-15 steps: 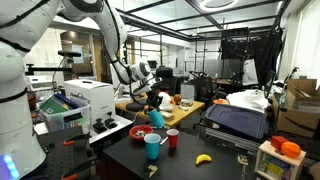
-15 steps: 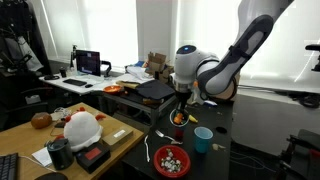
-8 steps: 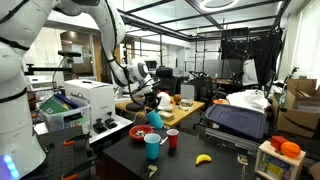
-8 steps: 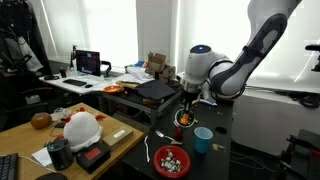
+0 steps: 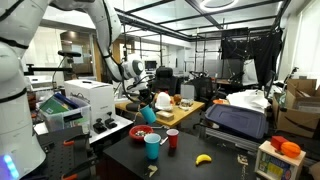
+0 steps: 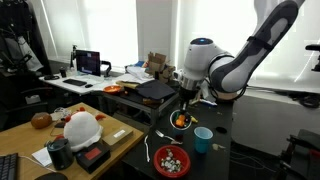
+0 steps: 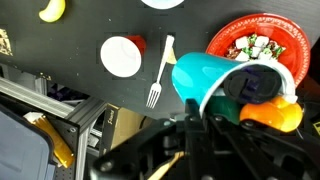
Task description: Pick up the cup and pour it's contents in the bowl
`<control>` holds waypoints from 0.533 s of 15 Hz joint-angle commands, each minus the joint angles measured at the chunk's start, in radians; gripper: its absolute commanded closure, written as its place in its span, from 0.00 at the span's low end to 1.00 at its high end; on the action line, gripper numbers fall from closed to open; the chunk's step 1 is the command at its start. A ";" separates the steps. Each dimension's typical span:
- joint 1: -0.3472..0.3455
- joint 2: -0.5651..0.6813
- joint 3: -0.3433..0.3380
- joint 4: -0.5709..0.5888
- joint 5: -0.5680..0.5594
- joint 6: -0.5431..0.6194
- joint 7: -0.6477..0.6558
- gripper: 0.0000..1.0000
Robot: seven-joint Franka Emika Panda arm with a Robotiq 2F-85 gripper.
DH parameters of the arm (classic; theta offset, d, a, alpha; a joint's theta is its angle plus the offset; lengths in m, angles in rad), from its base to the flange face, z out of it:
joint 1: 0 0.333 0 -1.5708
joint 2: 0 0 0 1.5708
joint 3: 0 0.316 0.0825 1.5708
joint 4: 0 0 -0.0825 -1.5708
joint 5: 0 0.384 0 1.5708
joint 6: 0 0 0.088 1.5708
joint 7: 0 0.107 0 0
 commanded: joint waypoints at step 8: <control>-0.138 -0.058 0.093 0.068 0.272 -0.117 -0.305 0.99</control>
